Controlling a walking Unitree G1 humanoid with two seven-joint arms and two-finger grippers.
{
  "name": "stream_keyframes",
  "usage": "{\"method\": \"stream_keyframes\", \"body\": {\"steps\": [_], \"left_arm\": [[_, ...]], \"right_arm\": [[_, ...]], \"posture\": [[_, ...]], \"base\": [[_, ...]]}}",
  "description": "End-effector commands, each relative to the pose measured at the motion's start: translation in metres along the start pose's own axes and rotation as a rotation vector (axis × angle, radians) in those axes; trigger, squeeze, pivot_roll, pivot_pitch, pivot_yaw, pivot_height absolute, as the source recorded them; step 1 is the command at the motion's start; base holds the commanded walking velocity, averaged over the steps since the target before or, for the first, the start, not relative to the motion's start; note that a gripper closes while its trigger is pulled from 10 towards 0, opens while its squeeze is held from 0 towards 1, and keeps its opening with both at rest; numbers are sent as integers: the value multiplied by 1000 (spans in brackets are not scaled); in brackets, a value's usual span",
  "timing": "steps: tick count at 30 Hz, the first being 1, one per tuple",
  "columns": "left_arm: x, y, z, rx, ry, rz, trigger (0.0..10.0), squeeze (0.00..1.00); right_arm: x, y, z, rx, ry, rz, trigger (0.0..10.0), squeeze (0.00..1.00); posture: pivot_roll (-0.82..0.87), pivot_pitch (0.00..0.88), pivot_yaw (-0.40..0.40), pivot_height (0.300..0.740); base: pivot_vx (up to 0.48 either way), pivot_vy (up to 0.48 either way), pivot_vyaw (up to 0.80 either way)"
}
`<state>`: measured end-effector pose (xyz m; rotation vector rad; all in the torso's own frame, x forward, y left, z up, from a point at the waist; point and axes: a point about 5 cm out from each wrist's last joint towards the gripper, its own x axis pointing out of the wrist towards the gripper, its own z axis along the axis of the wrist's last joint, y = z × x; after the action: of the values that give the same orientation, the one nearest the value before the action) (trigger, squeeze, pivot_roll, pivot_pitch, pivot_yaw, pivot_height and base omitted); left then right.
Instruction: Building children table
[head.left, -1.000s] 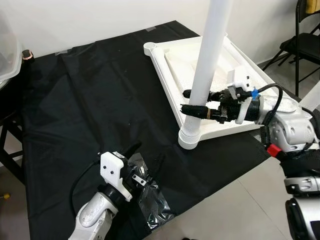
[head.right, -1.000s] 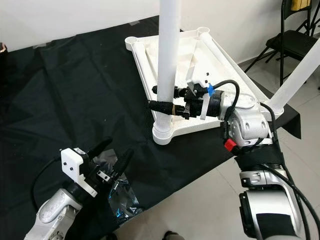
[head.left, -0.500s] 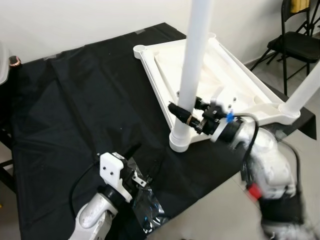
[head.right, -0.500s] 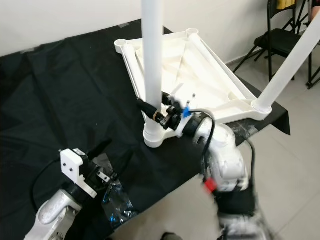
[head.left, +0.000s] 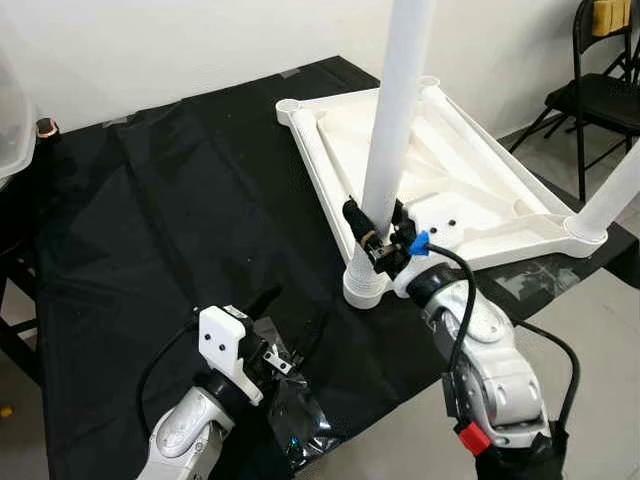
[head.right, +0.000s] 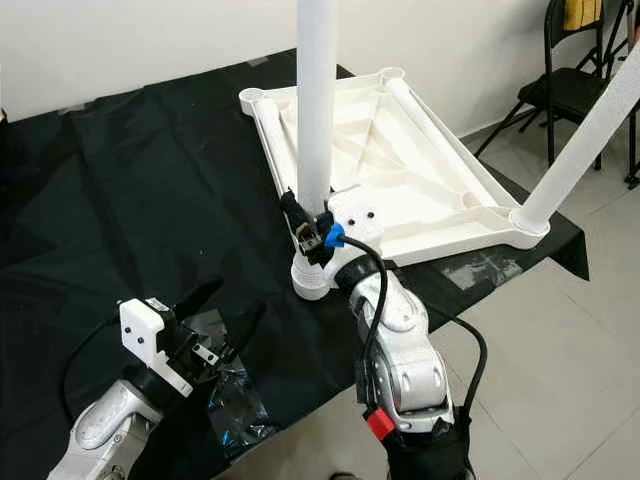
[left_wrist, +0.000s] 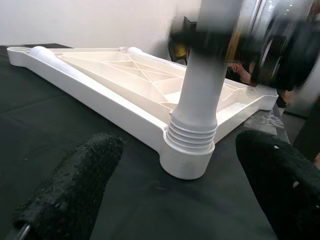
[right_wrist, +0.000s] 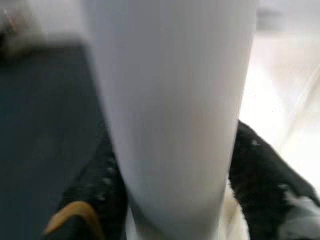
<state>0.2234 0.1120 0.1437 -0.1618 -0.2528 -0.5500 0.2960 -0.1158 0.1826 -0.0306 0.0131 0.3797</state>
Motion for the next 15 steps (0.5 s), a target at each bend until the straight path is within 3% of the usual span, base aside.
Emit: {"method": "stream_keyframes", "body": {"steps": [1,5,8,12,13,14,15], "left_arm": [[-3,2,-3,-3,18,11,10000,0],[-2,1,-4,-5,18,10,10000,0],[-2,0,-3,-6,15,11,10000,0],[-2,0,-3,-6,14,12,10000,0],[-3,-1,-3,-7,14,12,10000,0],[-4,-1,-3,-8,16,11,10000,0],[-4,-2,-3,-9,18,10,10000,0]], "right_arm": [[5,1,6,49,-17,118,10000,1000],[9,1,33,58,-113,359,10000,1000],[3,-17,53,-58,-129,559,10000,1000],[1,-23,57,-110,-106,622,10000,1000],[2,-28,60,-146,-87,645,10000,604],[5,-36,66,-174,-70,687,10000,0],[7,-42,70,-191,-60,714,10000,0]], "posture": [[0,218,12,740],[2,216,11,740],[7,223,10,740],[8,226,11,740],[12,224,11,740],[16,223,11,740],[16,223,11,740]], "base": [[0,0,0],[0,0,0],[0,0,0],[0,0,0],[0,0,0],[0,0,0],[0,0,0]]}}
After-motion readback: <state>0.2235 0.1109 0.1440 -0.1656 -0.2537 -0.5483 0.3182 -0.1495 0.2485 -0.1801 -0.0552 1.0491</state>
